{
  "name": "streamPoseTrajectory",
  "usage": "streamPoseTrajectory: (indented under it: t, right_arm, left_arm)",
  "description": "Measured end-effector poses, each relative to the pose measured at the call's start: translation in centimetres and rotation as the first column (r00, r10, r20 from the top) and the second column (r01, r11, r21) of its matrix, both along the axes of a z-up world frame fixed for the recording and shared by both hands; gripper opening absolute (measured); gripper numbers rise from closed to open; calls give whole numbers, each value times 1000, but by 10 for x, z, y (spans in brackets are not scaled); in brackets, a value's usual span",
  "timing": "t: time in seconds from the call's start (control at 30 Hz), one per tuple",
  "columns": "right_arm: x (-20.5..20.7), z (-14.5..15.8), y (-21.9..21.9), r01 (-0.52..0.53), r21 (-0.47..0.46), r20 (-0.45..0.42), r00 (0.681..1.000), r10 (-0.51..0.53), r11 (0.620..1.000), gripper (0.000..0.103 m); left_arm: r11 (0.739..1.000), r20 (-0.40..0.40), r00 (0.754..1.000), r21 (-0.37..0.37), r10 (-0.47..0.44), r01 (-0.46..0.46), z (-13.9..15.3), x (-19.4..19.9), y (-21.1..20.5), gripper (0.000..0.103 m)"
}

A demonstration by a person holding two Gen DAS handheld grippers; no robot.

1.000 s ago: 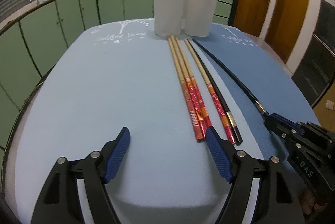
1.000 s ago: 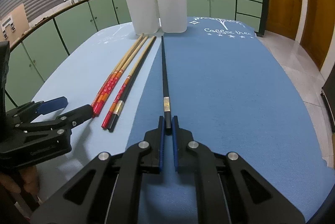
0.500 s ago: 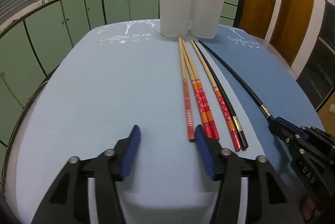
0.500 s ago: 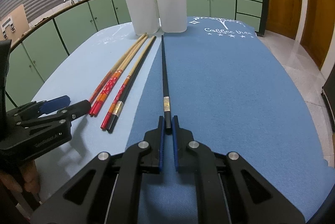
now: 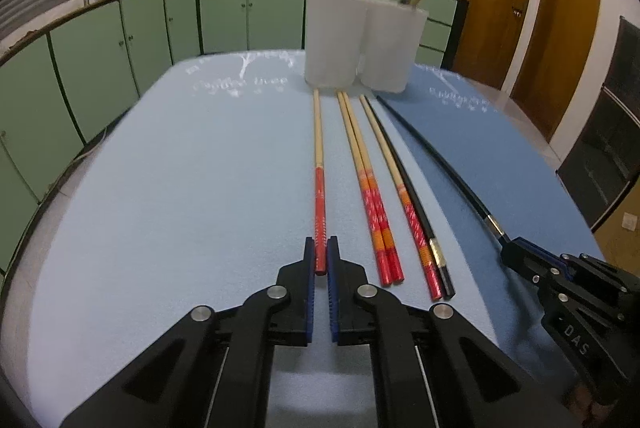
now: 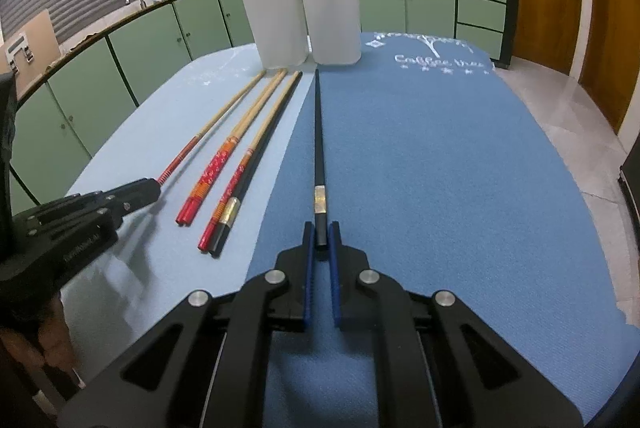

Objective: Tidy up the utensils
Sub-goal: 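Grasp a red-patterned chopstick with the left gripper while the right holds the black one, then lift both chopsticks and carry them over the white holder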

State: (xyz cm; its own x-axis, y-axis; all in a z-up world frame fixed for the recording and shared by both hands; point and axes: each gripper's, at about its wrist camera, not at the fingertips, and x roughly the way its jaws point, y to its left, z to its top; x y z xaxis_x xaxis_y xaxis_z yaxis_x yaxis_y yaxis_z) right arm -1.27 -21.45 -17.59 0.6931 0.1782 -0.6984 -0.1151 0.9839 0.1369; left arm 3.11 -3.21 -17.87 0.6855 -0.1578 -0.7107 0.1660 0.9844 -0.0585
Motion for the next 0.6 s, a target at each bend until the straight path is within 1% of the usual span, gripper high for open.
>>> streamPoseTrajectory:
  t: [0.13, 0.17, 0.3, 0.6]
  right_arm:
    - [-1, 16, -2, -11, -8, 44, 999, 11, 1000, 6]
    - [-1, 21, -3, -12, -7, 55, 998, 12, 1000, 6]
    - [0, 44, -9, -11, 13, 103, 995, 9, 1000, 6]
    - [10, 110, -29, -14, 73, 213, 977, -2, 997, 6]
  left_arm:
    - [1000, 36, 999, -2, -7, 7, 25, -1, 4, 6]
    - [1000, 50, 999, 11, -7, 7, 34, -2, 4, 6]
    - [1000, 116, 993, 6, -22, 22, 64, -4, 5, 6]
    - [999, 220, 975, -21, -23, 28, 118, 1, 8, 6]
